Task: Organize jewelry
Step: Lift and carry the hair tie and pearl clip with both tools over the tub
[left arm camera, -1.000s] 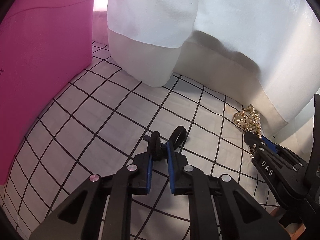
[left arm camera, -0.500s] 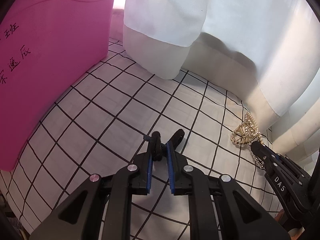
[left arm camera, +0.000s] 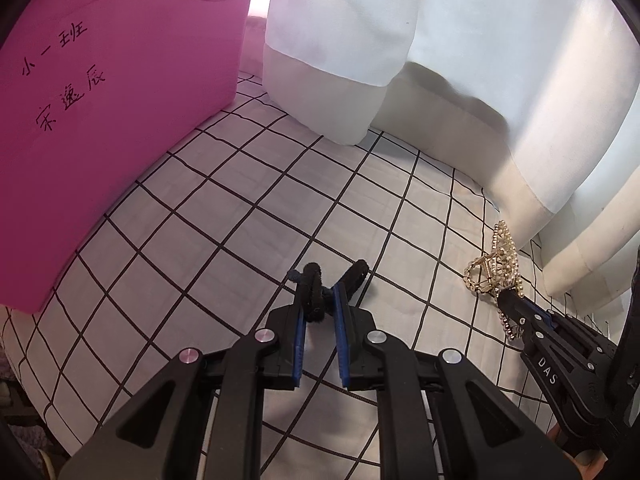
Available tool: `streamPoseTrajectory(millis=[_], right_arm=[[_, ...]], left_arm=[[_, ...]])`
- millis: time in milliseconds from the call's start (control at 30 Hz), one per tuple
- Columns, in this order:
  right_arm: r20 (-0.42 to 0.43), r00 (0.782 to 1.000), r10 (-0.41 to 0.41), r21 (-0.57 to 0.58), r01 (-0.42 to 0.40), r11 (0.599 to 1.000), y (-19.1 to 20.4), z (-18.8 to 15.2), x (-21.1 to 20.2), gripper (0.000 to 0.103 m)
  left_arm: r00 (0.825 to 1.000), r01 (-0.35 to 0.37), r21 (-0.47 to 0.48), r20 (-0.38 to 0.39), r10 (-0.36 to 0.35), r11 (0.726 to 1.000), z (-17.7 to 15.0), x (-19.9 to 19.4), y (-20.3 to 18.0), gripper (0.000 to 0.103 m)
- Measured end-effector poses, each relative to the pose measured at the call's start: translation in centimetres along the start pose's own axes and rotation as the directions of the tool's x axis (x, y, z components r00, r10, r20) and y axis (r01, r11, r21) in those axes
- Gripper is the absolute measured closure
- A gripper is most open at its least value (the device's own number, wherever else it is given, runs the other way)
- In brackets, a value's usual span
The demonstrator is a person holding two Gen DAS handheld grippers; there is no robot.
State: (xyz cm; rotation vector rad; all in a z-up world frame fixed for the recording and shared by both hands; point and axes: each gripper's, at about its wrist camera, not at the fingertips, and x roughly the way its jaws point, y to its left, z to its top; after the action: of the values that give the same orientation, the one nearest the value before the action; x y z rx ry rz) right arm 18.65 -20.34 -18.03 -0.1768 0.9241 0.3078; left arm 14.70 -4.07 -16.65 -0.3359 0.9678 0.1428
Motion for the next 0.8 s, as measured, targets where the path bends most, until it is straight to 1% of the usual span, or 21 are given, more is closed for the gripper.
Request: streamPoseTrajectory(millis=[33, 100, 267, 300, 333, 367, 400, 433, 567, 633, 667, 700, 800], right_arm=[[-0.003, 1.000, -0.011, -0.011, 0.011, 1.000, 0.1, 0.1, 0.0, 0.095], [-0.030, 0.999, -0.016, -0.028, 0.016, 0.999, 0.3, 0.3, 0.6, 0.091], [-0.027, 0.999, -0.019, -0.039, 0.018, 0.999, 0.4, 0.7, 0.8, 0.085], [-0.028, 1.000, -0.013, -0.044, 0.012, 0.999, 0.4, 0.8, 0.9, 0.077], [-0.031, 1.000, -0.002, -0.050, 0.000, 0.999, 0.5, 1.0, 1.0, 0.062], [-0.035, 0.999, 0.016, -0.057, -0.018, 0.998, 0.7, 1.2, 1.2, 0.053], [-0.039, 0.999, 0.017, -0.069, -0.020, 0.997, 1.1, 1.3, 1.6, 0.040], [-0.036, 0.999, 0.009, -0.083, -0.012, 0.996, 1.5, 1.5, 1.9, 0.036], [-0.008, 1.000, 0.002, -0.074, -0.003, 0.997, 1.6, 1.8, 2.3, 0.036], [0.002, 1.000, -0.003, -0.071, 0.003, 0.997, 1.6, 2.0, 2.4, 0.037], [0.011, 1.000, -0.012, -0.068, 0.013, 0.998, 1.6, 2.1, 2.4, 0.042], [0.017, 1.000, -0.012, -0.072, 0.013, 0.997, 1.6, 2.2, 2.3, 0.055], [0.014, 1.000, -0.006, -0.070, 0.007, 0.998, 1.5, 2.4, 2.5, 0.056]], left_arm=[[1.000, 0.001, -0.001, 0.001, -0.001, 1.000, -0.1, -0.2, 0.1, 0.090], [1.000, 0.001, -0.002, 0.002, -0.001, 1.000, -0.3, -0.4, 0.1, 0.090], [1.000, 0.000, -0.003, 0.008, 0.000, 1.000, -0.5, -0.9, 0.3, 0.090], [1.000, 0.000, -0.004, 0.009, 0.000, 1.000, -0.5, -0.9, 0.4, 0.090], [1.000, 0.000, -0.006, 0.008, 0.000, 1.000, -0.6, -1.0, 0.4, 0.090], [1.000, 0.000, -0.008, 0.008, 0.000, 1.000, -0.6, -1.0, 0.5, 0.090], [1.000, 0.000, -0.009, 0.006, 0.000, 1.000, -0.7, -1.0, 0.6, 0.090], [1.000, -0.001, -0.011, 0.004, 0.001, 1.000, -0.7, -1.0, 0.7, 0.090], [1.000, 0.000, -0.015, 0.000, 0.000, 1.000, -0.8, -1.0, 0.8, 0.090], [1.000, 0.003, -0.016, 0.000, -0.003, 1.000, -0.8, -1.1, 0.8, 0.090], [1.000, 0.004, -0.016, 0.000, -0.004, 1.000, -0.8, -1.1, 0.8, 0.090], [1.000, 0.005, -0.016, 0.000, -0.005, 1.000, -0.8, -1.2, 0.8, 0.090], [1.000, 0.007, -0.014, 0.004, -0.007, 1.000, -0.8, -1.3, 0.8, 0.090]])
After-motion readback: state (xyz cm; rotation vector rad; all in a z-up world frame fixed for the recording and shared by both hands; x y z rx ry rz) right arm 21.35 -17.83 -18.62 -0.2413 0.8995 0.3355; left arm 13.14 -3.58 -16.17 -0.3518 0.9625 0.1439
